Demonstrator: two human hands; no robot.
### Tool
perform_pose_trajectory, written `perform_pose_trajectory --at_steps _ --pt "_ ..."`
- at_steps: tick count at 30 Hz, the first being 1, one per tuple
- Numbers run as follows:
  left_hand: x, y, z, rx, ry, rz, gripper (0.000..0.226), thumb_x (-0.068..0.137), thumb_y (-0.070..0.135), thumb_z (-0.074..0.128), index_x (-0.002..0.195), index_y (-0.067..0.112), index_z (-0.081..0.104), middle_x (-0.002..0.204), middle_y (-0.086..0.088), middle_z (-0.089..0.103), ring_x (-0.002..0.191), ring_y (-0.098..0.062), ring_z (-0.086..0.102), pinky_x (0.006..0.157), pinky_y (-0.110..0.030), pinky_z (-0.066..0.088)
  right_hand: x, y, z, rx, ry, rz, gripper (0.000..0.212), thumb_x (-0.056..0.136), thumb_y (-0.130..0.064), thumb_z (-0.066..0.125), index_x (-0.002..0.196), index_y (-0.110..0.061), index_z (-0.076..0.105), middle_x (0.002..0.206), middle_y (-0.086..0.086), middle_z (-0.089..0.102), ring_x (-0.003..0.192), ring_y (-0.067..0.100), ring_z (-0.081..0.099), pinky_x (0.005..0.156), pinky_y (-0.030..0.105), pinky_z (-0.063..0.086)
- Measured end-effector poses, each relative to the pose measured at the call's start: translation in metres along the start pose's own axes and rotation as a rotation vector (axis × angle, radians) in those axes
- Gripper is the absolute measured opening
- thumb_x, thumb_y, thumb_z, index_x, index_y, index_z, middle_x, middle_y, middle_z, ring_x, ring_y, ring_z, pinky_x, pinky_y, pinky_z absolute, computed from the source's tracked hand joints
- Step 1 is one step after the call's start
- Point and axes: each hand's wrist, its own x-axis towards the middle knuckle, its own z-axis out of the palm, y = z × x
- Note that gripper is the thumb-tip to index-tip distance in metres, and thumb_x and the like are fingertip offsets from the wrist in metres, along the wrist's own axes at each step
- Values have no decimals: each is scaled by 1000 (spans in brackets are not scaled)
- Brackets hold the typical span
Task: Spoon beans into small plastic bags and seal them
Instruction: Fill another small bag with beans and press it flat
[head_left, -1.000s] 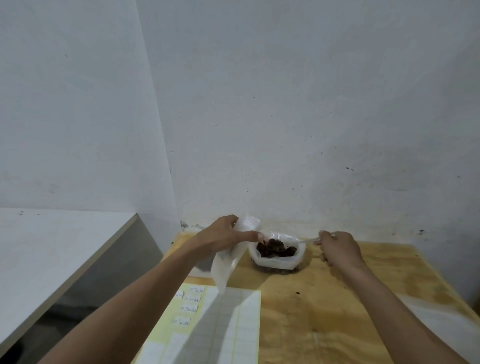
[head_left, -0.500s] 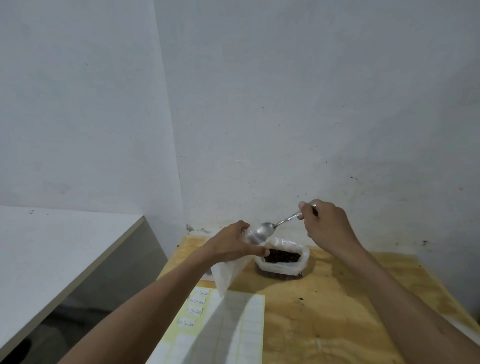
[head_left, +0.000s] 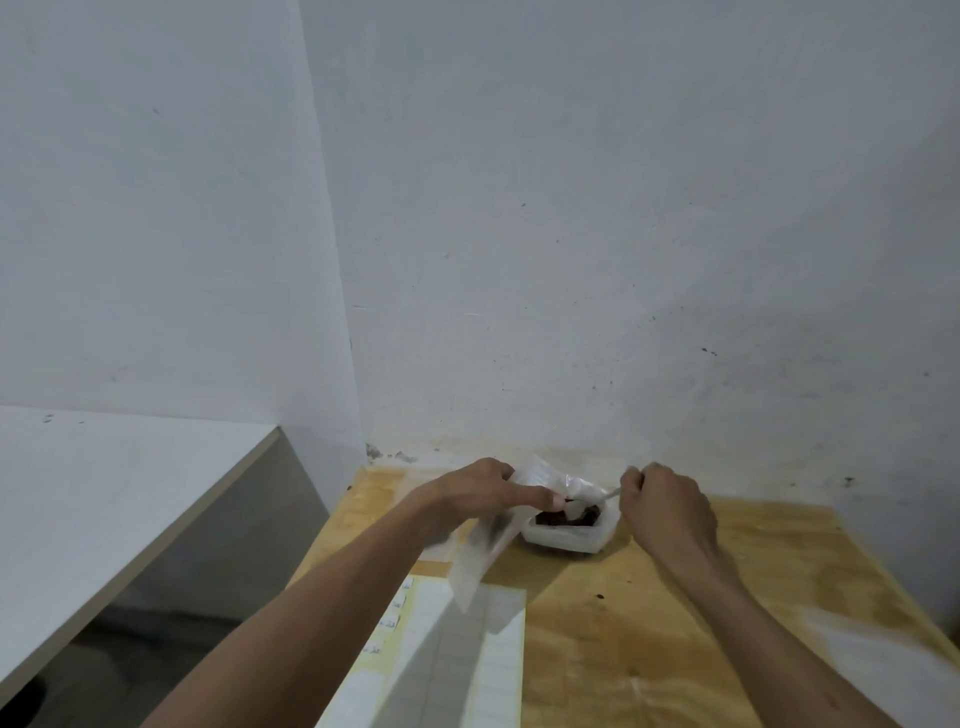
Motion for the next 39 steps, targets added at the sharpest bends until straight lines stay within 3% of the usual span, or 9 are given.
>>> perform_pose_trajectory --at_steps 2,4,7,9,12,15,23,30,39 --pt "-2 6 3 -46 -21 22 75 62 67 84 118 19 67 128 -1 66 118 -16 59 112 -40 41 6 9 14 187 -74 157 47 102 -24 42 64 -1 57 62 11 62 52 25 47 52 29 32" --pt "-3 9 1 -61 -25 27 77 70 62 83 127 15 62 127 5 61 117 -16 57 107 -35 43 9 17 21 308 -116 259 44 97 -24 44 81 6 71 73 16 71 55 29 53 54 31 37" --pt "-3 7 -6 -24 64 17 100 68 70 79 145 15 47 138 5 52 124 -20 51 97 -33 40 9 20 16 356 -105 283 43 96 -25 45 89 9 72 64 13 60 54 26 49 55 31 33" --pt "-4 2 -11 -13 109 49 99 65 74 78 138 13 52 131 -4 60 121 -27 57 90 -33 46 10 21 5 383 -90 273 44 96 -24 45 85 12 69 61 13 53 54 24 46 55 30 31" --pt "-11 0 -15 -62 134 106 59 75 65 78 104 18 59 95 0 54 91 -20 59 73 -30 40 10 21 -14 400 -97 250 44 98 -24 46 82 7 73 61 10 58 55 27 51 54 30 33" --pt "-18 1 -19 -84 143 148 49 78 63 77 90 21 55 88 4 51 79 -14 51 73 -31 40 7 14 -37 442 -97 214 36 100 -22 47 83 -7 75 64 5 65 61 29 59 56 30 40" --pt "-19 -3 -34 64 205 112 60 68 64 83 108 24 63 101 5 67 91 -14 64 83 -33 52 18 -19 -63 654 -79 160 34 97 -27 52 77 -8 73 60 8 62 57 26 57 60 36 45" --pt "-18 -22 -31 33 218 52 57 63 65 84 93 24 59 90 4 64 80 -14 60 71 -29 44 0 -48 -50 494 -91 -131 39 104 -36 47 81 -14 70 72 8 70 69 31 67 72 39 52" --pt "-15 -32 -31 -10 257 10 68 62 65 85 110 24 60 102 4 66 92 -14 63 77 -32 50 -3 -46 -34 437 14 -205 38 104 -43 44 87 -19 68 80 8 73 75 27 68 75 44 56"
